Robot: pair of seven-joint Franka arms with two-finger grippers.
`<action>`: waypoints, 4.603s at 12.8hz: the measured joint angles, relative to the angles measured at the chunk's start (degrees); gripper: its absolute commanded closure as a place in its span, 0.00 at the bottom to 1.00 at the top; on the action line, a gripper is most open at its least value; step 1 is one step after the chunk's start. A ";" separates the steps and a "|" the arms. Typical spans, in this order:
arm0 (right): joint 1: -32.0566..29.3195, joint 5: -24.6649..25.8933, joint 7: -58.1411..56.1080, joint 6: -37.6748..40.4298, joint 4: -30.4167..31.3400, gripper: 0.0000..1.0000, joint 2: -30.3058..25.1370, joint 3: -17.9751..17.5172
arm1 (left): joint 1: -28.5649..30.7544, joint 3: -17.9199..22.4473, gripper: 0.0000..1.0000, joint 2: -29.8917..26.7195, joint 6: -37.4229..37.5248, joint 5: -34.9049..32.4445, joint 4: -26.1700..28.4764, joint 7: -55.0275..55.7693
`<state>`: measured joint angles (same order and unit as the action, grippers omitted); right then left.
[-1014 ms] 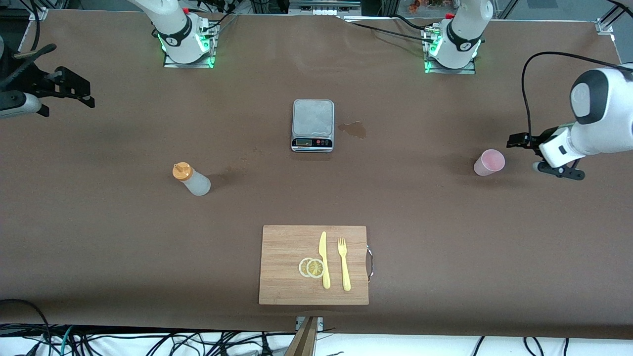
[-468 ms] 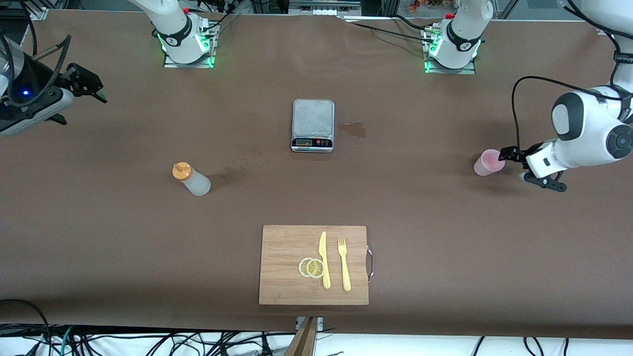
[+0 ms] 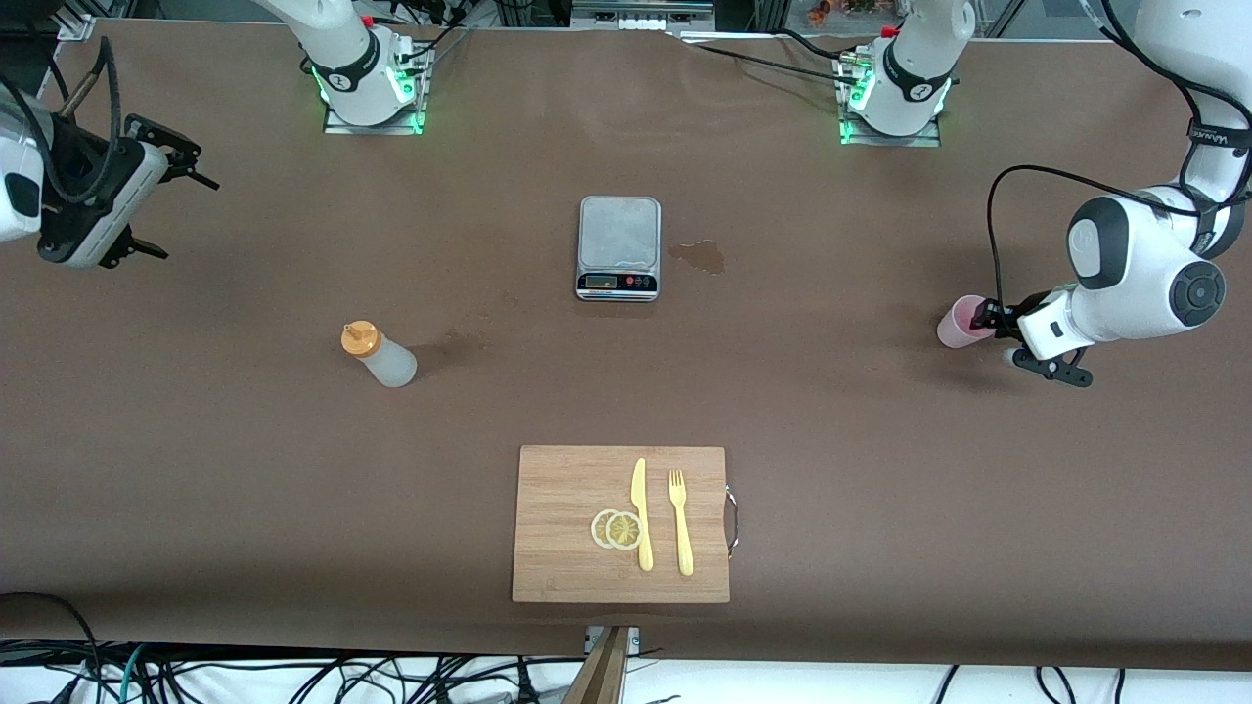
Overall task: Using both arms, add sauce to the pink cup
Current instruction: 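Grasp and lift the pink cup while the right gripper approaches the bottle, then carry the pink cup onto the scale and open the left gripper, then withdraw the left gripper while the right gripper grasps the sauce bottle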
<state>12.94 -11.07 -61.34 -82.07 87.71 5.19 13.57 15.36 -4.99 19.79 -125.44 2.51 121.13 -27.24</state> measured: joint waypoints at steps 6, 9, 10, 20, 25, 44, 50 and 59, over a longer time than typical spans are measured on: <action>-5.53 -8.03 -19.13 -3.25 0.26 0.00 7.67 0.28 | -0.06 -4.02 1.00 -1.20 9.47 0.03 -6.42 0.65; -7.02 -13.95 -26.93 -5.04 2.55 0.00 10.36 0.95 | -0.22 -11.52 1.00 -4.17 20.34 1.70 -12.19 10.62; -8.22 -16.55 -30.29 -5.94 4.09 0.00 11.24 1.06 | -0.33 -14.78 1.00 -5.14 21.18 3.79 -12.45 15.61; -14.86 -41.02 -64.13 -6.88 9.00 0.00 27.75 1.30 | -9.33 -37.96 1.00 -4.51 9.90 9.11 -9.47 64.17; -15.35 -49.34 -79.17 -2.99 9.09 0.00 34.97 1.30 | -18.59 -38.04 1.00 -2.88 -4.73 9.11 -2.68 74.68; -13.29 -60.01 -87.90 -0.78 8.99 0.00 44.68 -3.32 | -22.80 -37.48 0.00 -0.67 14.22 -0.73 -16.90 85.03; -13.31 -61.95 -88.05 2.09 8.92 0.70 44.68 -3.69 | -15.93 -37.26 0.00 -1.08 28.85 -0.73 -30.00 81.71; -12.67 -61.71 -86.61 2.29 7.79 1.00 43.89 -3.85 | -13.58 -14.69 0.00 -12.00 34.31 -0.97 -31.16 43.33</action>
<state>0.27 -72.78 -147.95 -79.78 95.50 49.08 9.72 1.78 -19.68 7.79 -91.14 1.54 89.97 16.09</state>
